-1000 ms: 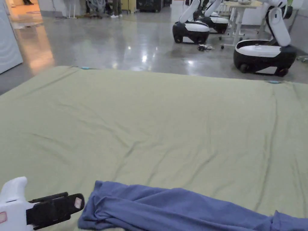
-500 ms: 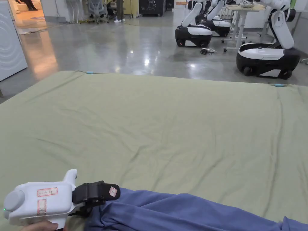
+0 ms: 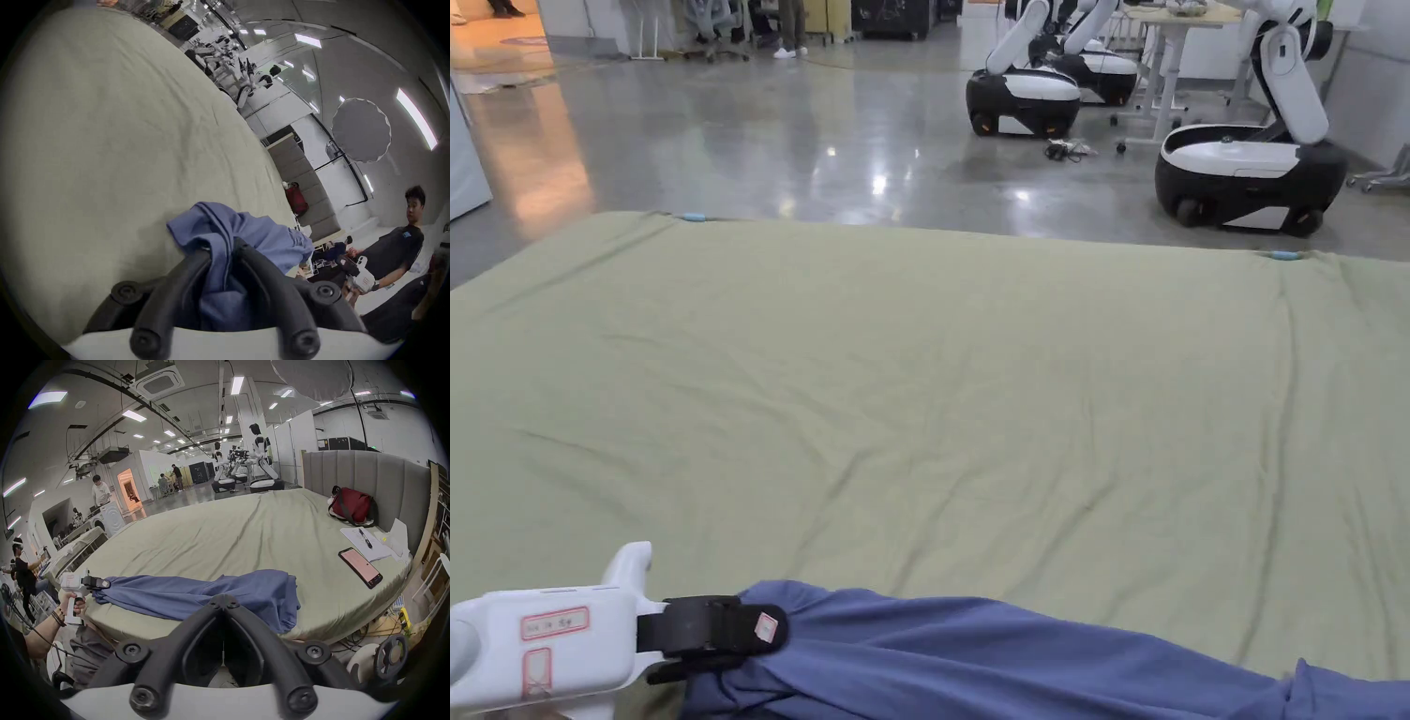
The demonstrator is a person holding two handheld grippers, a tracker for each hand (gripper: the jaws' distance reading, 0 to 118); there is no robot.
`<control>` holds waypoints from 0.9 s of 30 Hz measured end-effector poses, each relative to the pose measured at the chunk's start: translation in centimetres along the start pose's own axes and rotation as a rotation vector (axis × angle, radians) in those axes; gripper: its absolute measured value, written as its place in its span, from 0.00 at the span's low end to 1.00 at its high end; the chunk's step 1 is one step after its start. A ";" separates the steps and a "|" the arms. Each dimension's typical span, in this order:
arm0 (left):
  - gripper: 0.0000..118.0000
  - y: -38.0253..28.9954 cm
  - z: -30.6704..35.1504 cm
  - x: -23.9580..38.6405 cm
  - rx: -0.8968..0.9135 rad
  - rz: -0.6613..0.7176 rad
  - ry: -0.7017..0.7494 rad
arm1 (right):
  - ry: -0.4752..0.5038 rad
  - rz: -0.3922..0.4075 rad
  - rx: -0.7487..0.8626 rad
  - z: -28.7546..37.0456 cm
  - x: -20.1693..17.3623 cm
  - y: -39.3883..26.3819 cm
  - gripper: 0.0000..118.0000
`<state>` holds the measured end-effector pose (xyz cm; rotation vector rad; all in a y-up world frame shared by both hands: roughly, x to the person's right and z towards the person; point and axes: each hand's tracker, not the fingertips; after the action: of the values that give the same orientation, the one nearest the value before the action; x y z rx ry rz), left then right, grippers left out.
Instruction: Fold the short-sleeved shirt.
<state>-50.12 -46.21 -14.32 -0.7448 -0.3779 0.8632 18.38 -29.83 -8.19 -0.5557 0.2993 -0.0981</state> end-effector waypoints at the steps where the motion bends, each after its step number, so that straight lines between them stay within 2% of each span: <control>1: 0.06 -1.4 0.0 2.1 0.009 -0.008 0.006 | 0.001 0.000 -0.001 0.0 0.0 0.0 0.02; 10: 0.05 -0.3 5.7 0.4 0.083 0.003 0.155 | 0.003 -0.005 -0.010 -0.2 0.4 -0.3 0.02; 17: 0.04 -0.1 6.4 0.0 0.129 0.031 0.185 | -0.002 -0.003 -0.008 -0.2 0.7 -0.5 0.02; 22: 0.04 0.0 6.7 3.2 0.135 -0.027 0.207 | 0.000 -0.005 -0.005 -0.3 0.6 -0.3 0.02; 27: 0.04 -0.2 7.2 10.2 0.173 -0.073 0.173 | 0.004 0.000 -0.011 -0.7 0.8 -0.3 0.02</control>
<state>-48.02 -35.09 -9.15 -0.6358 -0.1730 0.7459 18.91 -30.57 -8.82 -0.5667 0.3043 -0.0973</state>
